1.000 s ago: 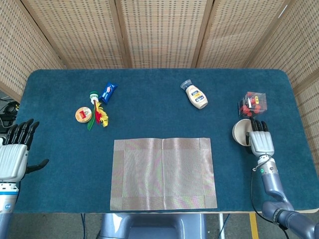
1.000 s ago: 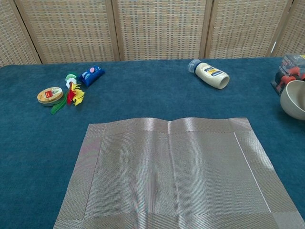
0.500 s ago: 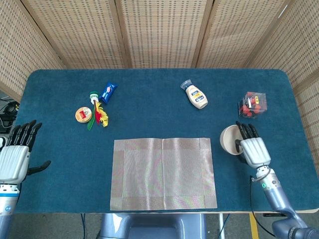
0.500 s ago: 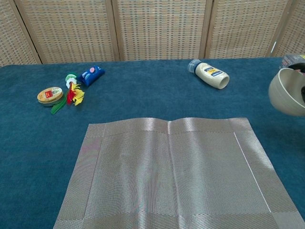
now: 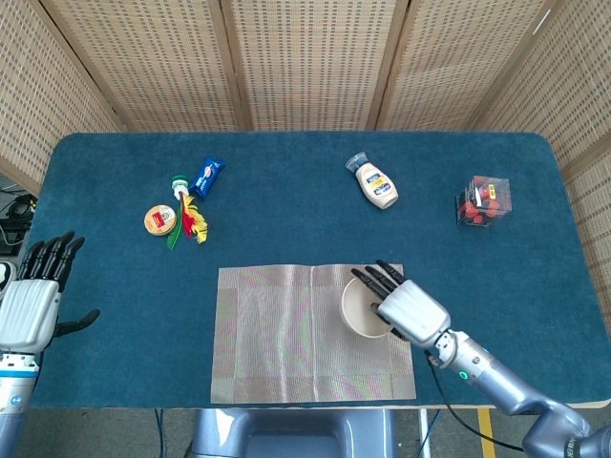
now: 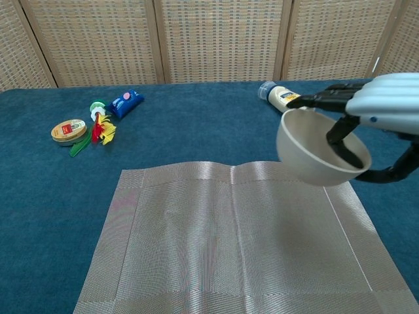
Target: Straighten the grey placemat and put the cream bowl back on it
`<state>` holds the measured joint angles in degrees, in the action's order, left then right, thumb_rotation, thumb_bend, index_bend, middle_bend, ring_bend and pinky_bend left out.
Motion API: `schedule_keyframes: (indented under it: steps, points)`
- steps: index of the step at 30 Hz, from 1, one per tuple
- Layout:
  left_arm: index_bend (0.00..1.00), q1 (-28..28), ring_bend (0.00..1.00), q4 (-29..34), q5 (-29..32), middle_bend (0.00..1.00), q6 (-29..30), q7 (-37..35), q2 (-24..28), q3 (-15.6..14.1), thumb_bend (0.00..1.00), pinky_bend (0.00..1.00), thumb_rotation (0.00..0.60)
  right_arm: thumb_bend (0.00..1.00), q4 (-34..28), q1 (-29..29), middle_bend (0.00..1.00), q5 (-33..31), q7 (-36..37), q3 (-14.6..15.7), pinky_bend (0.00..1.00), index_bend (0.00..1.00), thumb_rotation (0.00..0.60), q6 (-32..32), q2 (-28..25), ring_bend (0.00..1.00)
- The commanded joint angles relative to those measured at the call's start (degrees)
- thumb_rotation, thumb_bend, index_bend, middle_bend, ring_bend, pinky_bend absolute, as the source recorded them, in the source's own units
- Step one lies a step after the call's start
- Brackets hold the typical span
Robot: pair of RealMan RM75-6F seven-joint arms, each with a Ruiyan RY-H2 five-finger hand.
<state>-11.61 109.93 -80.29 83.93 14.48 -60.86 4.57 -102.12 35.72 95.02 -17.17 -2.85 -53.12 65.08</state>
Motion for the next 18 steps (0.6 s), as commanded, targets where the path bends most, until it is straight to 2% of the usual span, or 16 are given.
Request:
schedule_keyframes:
  steps: [1,9,13,18]
  points:
    - [0.0,-0.1,0.0,-0.2,0.6,0.0,-0.4,0.0,0.0,0.3,0.0,0.0,0.6,0.52,-1.5,4.6,0.0,-2.2,-4.9,-0.9,0.0,0.73,0.6,6.8,3.3,0.0]
    - [0.0,-0.4,0.0,-0.7,2.1,0.0,-1.4,-0.5,0.0,1.0,0.0,0.0,0.6,0.52,1.3,9.5,0.0,-7.4,-14.0,-2.7,0.0,0.73,0.6,13.0,11.1,0.0]
    - [0.0,-0.5,0.0,-0.9,2.7,0.0,-1.8,-0.7,0.1,1.3,0.0,0.0,0.6,0.52,5.7,12.5,0.0,-11.2,-20.4,-3.9,0.0,0.73,0.6,15.1,16.6,0.0]
    - [0.0,-0.5,0.0,-1.0,2.7,0.0,-1.9,-0.9,0.2,1.3,0.0,0.0,0.6,0.52,7.7,13.7,0.0,-15.1,-24.8,-3.7,0.0,0.73,0.6,15.2,18.9,0.0]
